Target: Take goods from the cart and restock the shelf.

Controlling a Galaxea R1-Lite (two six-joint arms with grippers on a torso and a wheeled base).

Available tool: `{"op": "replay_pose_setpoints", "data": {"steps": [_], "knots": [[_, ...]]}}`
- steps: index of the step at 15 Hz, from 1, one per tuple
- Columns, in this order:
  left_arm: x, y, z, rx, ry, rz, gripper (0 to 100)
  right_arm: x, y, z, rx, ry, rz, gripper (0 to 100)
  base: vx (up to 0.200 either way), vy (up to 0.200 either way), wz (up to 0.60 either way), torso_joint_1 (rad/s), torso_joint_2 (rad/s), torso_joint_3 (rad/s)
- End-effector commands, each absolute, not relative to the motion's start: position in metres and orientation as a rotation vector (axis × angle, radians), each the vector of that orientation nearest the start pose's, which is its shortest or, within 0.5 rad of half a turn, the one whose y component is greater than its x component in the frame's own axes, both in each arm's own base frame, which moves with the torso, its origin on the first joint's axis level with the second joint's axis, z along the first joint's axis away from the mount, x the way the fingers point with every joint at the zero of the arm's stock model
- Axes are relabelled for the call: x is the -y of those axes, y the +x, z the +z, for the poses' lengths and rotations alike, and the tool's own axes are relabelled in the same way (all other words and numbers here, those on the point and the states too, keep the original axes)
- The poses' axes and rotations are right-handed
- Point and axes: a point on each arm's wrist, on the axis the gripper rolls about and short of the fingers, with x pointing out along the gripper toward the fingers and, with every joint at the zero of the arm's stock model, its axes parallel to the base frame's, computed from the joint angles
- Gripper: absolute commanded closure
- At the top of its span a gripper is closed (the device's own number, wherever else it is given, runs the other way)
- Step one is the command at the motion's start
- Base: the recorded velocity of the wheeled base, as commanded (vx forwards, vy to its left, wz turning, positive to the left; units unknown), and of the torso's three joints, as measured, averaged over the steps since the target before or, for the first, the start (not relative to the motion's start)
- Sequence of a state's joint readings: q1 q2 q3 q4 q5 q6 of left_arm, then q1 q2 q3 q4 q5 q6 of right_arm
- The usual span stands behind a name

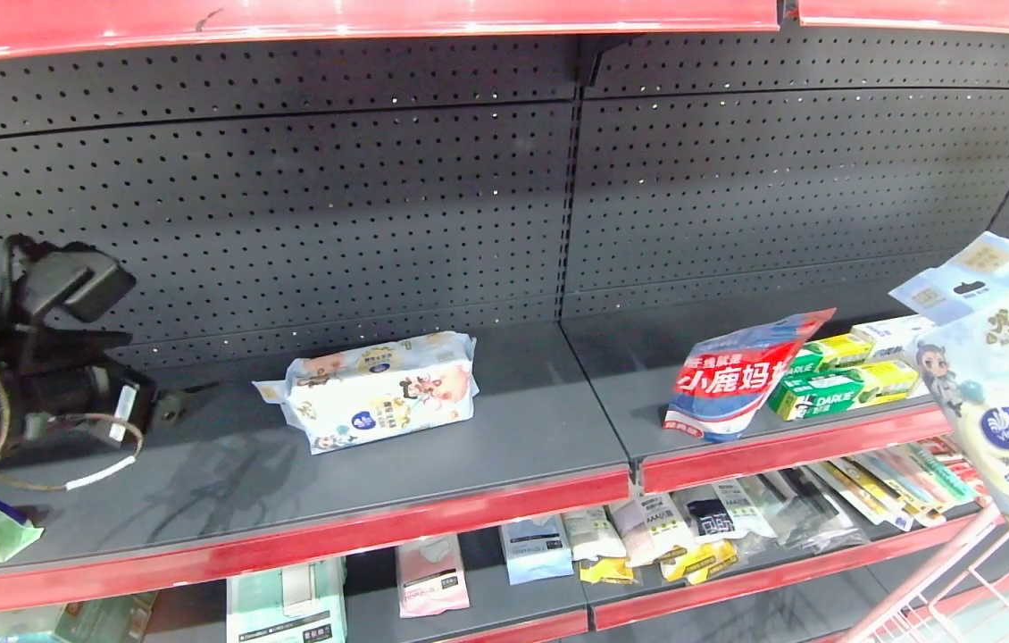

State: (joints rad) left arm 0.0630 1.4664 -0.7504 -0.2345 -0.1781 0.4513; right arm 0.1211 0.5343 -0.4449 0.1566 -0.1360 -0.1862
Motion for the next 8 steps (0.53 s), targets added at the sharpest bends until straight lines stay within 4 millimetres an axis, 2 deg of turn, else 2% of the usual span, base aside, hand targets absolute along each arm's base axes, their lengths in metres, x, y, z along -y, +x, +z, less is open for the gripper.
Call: {"op": "replay_pose_setpoints", "data": {"steps": [1,5,8], "knots": [[-0.005,0.32,0.162,-0.539,0.391,-0.418,0,0.0,0.022,0.187,-0.246,-0.218,0.008,100,0.0,0.0,0.0,0.0,0.0,0.0],[0.031,0.325,0.164,-0.652,0.38,-0.634,0,0.001,0.022,0.185,-0.254,-0.232,0.005,100,0.0,0.0,0.0,0.0,0.0,0.0],[0.033,0.346,0.152,-0.636,0.47,-0.689,0,0.001,0.022,0.184,-0.257,-0.235,0.008,100,0.0,0.0,0.0,0.0,0.0,0.0]]}}
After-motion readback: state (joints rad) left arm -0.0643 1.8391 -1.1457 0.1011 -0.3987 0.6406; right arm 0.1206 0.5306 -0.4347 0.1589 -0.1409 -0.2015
